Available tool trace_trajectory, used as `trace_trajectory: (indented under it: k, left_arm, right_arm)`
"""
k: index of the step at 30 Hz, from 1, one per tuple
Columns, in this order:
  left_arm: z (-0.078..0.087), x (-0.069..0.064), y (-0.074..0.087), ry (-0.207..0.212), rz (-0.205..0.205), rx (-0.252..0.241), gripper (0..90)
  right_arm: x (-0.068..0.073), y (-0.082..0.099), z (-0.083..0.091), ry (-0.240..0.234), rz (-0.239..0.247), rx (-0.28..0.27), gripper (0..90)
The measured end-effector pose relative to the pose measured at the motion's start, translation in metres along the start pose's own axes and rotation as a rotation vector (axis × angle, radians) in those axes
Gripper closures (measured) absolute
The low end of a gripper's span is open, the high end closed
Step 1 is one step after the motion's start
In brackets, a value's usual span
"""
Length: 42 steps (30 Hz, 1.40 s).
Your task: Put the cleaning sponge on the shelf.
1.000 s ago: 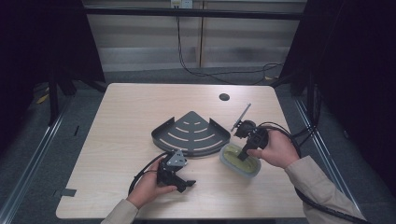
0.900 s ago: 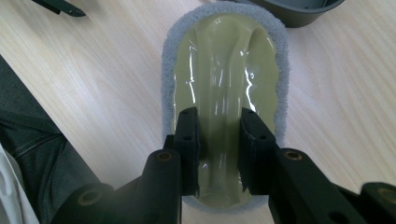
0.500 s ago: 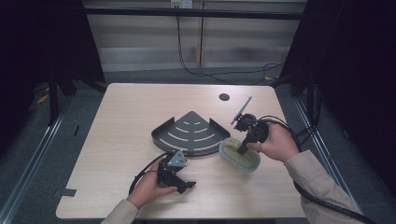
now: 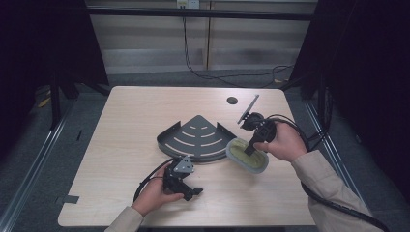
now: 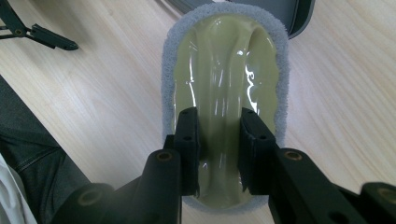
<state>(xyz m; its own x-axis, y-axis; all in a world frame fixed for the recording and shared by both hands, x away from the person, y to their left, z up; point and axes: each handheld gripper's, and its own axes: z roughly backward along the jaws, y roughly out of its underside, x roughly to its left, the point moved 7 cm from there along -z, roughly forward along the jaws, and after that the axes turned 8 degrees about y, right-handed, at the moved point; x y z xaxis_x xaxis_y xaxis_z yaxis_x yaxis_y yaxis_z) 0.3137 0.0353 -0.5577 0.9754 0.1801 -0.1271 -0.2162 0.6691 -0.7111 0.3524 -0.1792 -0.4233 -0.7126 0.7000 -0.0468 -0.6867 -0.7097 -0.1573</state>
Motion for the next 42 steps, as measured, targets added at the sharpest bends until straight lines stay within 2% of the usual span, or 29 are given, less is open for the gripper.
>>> trace_trajectory:
  k: [3,4,12,16,20,24,42]
  left_arm:
    - [0.000,0.000,0.000,0.000,0.000,0.000,7.8]
    - [0.000,0.000,0.000,0.000,0.000,0.000,7.8]
    - [0.000,0.000,0.000,0.000,0.000,0.001,7.8]
    - [0.000,0.000,0.000,0.000,-0.001,0.001,7.8]
    - [0.000,0.000,0.000,0.000,0.000,0.001,7.8]
    - [0.000,0.000,0.000,0.000,-0.001,0.001,7.7]
    - [0.000,0.000,0.000,0.001,-0.001,0.001,7.6]
  right_arm:
    - [-0.004,-0.003,0.002,0.011,0.007,0.001,71.5]
    - [-0.004,-0.004,0.002,0.006,-0.008,0.006,71.5]
    - [-0.009,-0.009,0.005,0.021,-0.013,0.011,71.5]
    - [-0.010,-0.012,0.007,0.022,-0.039,0.014,71.5]
    - [-0.013,-0.014,0.006,0.026,-0.027,0.001,71.4]
    - [-0.015,-0.019,0.008,0.021,-0.062,0.000,71.5]
    - [-0.021,-0.039,0.015,0.031,-0.094,-0.032,71.4]
